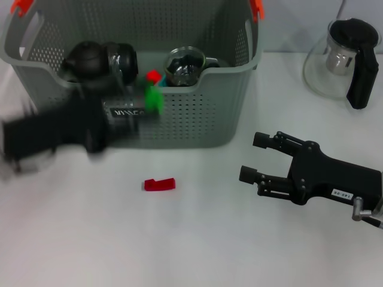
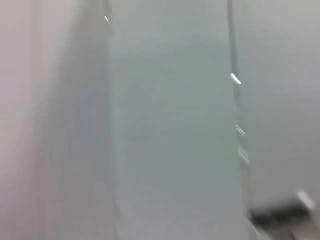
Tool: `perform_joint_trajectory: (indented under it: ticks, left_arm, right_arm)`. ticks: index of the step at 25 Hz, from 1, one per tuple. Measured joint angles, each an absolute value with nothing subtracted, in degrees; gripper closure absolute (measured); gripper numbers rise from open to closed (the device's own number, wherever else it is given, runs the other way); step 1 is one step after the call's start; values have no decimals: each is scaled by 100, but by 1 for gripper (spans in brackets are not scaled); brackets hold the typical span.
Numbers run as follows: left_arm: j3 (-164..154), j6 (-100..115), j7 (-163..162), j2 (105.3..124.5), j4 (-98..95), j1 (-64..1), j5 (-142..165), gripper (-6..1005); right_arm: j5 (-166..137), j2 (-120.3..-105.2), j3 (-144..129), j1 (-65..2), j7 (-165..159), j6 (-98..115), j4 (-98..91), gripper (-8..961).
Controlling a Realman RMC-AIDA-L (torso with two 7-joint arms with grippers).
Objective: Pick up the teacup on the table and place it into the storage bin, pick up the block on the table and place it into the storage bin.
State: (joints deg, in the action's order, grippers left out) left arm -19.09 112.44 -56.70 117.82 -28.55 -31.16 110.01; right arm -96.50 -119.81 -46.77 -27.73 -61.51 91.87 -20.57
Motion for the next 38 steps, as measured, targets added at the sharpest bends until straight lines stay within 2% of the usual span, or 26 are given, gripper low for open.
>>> perform_joint_trajectory:
  ticks: [4, 8, 13, 15, 18, 21, 23, 26, 32, 38]
  left_arm:
    - [-1580, 10710, -6630, 11721, -3052, -3595, 10298, 587]
    - [-1992, 9015, -7862, 11751, -3716, -4106, 10225, 587]
    - [-4079, 6850, -9217, 11636, -4640, -4273, 10767, 587]
    - [-4577, 6397, -9569, 11644, -4913, -4262, 11230, 587]
    - [-5037, 5939, -10015, 11785, -5283, -4238, 12194, 587]
    - [-5080, 5664, -10057, 12016, -5358, -4207, 12705, 586]
    - [-5088, 5370, -10045, 12195, -5382, -4173, 12908, 551]
    - [-5097, 5185, -10057, 12351, -5488, -4154, 13083, 498]
    - [-4930, 5876, -10555, 12394, -6234, -3841, 12549, 392]
    - [-4149, 6916, -10626, 12295, -6020, -3301, 10220, 314]
  right_arm:
    - [-9650, -11979, -4681, -2769, -6145, 9195, -2057, 45]
    - [-9650, -11980, -4690, -2783, -6137, 9200, -2057, 44]
    - [-9650, -11979, -4692, -2821, -6132, 9202, -2057, 43]
    - [-9650, -11979, -4689, -2828, -6130, 9202, -2056, 43]
    - [-9650, -11982, -4675, -2829, -6109, 9203, -2057, 43]
    - [-9645, -11986, -4666, -2816, -6104, 9202, -2057, 44]
    - [-9634, -11989, -4660, -2809, -6102, 9202, -2057, 44]
    - [-9624, -11989, -4657, -2800, -6101, 9202, -2057, 44]
    - [-9616, -11995, -4657, -2795, -6099, 9202, -2057, 44]
    - [-9614, -12005, -4658, -2795, -6092, 9192, -2057, 43]
